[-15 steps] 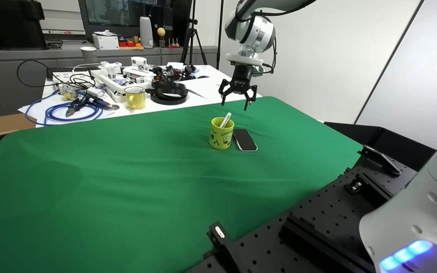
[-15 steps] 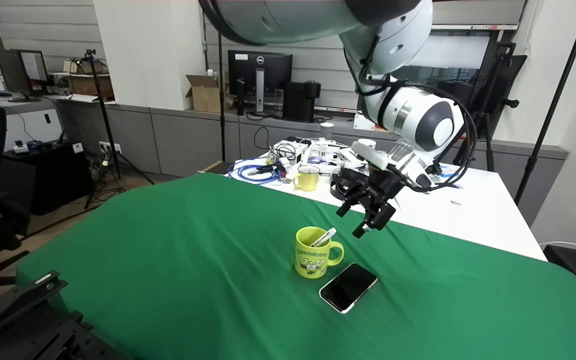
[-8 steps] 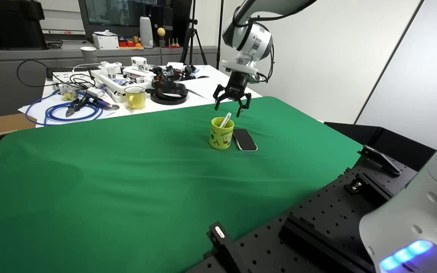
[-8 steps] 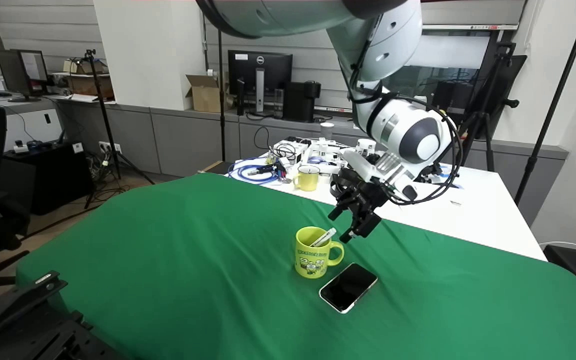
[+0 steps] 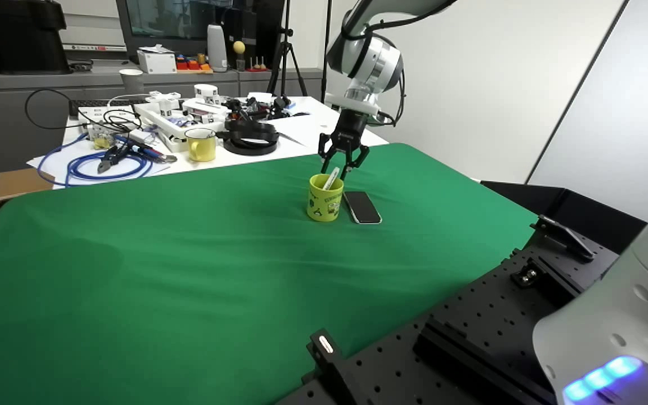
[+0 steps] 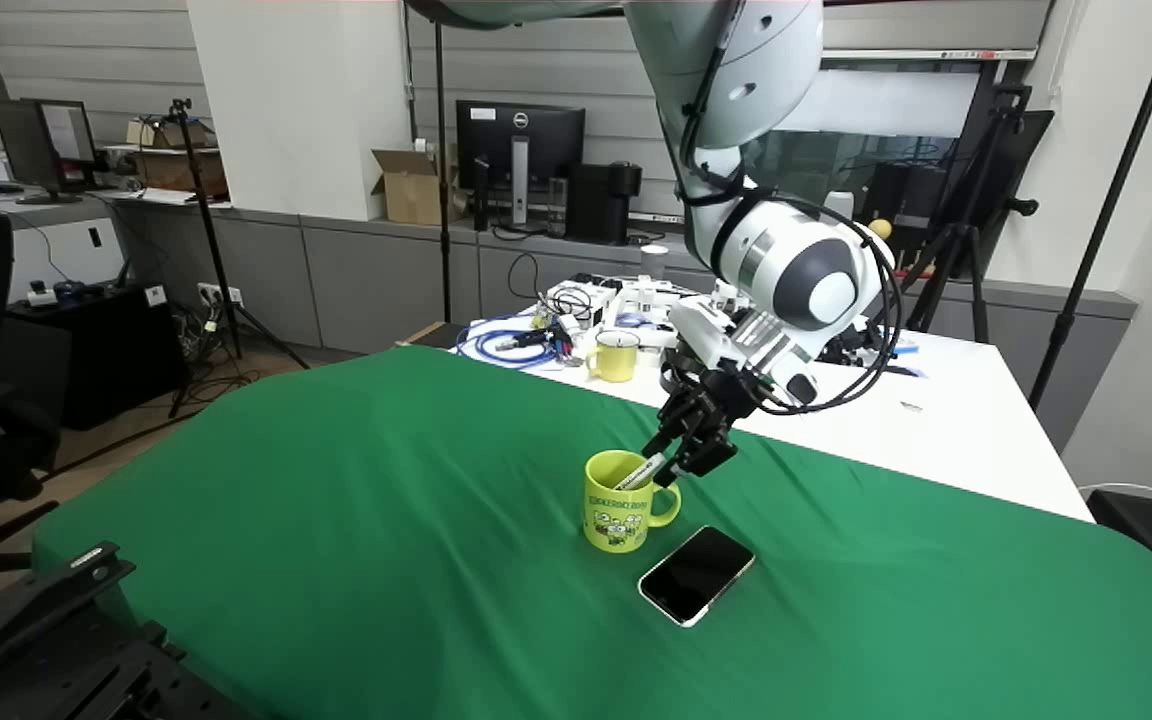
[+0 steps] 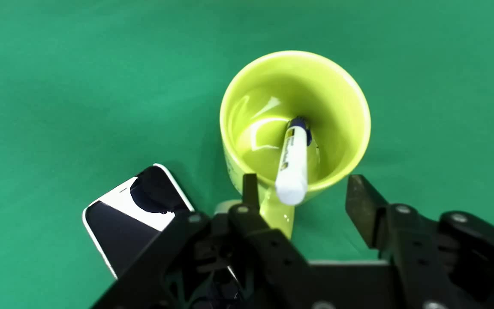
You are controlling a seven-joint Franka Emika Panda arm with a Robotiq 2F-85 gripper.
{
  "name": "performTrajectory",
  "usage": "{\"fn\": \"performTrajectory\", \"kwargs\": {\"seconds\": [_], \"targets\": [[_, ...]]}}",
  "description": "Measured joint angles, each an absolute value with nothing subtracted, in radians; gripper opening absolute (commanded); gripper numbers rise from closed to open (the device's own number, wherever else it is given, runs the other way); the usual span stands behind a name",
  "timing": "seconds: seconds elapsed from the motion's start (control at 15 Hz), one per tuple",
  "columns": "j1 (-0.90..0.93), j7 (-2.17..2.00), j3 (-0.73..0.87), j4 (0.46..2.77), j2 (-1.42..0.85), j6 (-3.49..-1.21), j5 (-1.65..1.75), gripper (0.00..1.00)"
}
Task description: Remove the blue marker from the yellow mug
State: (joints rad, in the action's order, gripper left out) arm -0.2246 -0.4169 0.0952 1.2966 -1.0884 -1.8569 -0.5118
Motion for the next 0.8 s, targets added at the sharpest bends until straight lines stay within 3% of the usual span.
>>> {"fn": "performTrajectory", "kwargs": {"seconds": [0.2,0.27,0.8], "targets": [[-0.225,-0.417,0.096,1.323,-1.066,-1.871,-0.511,0.03],[-0.225,-0.418,0.096,1.328,-1.062,-1.873,-0.511,0.01],[-0.229,-0.419,0.101,1.328,-1.023,-1.867,-0.51,0.04]]}}
